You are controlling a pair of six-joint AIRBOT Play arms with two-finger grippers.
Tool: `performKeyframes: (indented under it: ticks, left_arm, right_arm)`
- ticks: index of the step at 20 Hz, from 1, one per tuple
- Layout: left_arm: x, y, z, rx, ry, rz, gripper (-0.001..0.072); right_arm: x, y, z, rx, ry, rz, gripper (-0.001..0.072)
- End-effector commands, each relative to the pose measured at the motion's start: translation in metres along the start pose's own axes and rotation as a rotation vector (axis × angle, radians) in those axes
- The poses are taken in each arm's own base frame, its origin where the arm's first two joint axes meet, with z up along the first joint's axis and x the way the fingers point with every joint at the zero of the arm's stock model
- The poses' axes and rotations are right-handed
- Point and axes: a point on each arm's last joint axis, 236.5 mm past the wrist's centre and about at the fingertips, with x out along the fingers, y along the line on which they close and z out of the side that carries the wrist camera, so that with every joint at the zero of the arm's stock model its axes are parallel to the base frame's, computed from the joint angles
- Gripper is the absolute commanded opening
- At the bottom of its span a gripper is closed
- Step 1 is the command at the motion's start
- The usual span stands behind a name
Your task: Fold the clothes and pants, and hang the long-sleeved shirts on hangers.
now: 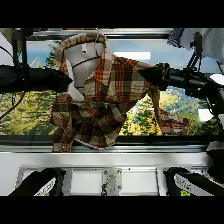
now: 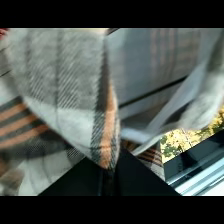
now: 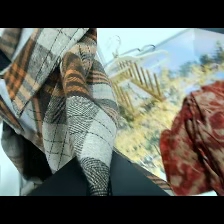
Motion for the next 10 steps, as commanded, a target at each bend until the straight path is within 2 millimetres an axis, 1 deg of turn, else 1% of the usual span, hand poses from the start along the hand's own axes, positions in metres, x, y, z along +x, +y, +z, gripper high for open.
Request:
performKeyframes:
  ticks: [1,4,7,8,10]
  left_arm:
    - [0.004,-0.014,0.006,0.022,-0.026,0.011,0.0022]
    - [0.000,-0.012,0.006,0.019,-0.029,0.016,0.0022]
    - [-0.020,0.002,0.011,-0.008,-0.076,0.051,0.0022]
    - [-0.027,0.009,0.012,-0.035,-0.095,0.068,0.0022]
    - [-0.038,0.021,0.012,-0.064,-0.111,0.097,0.0022]
  right_arm:
    - [0.015,0.018,0.007,0.008,-0.053,0.048,0.0028]
    - [0.017,0.022,0.006,0.008,-0.053,0.060,0.0029]
    - [0.017,0.023,0.009,0.006,-0.061,0.062,0.0029]
    - [0.016,0.025,0.014,-0.008,-0.083,0.071,0.0029]
    - [0.013,0.032,0.033,-0.021,-0.165,0.098,0.0029]
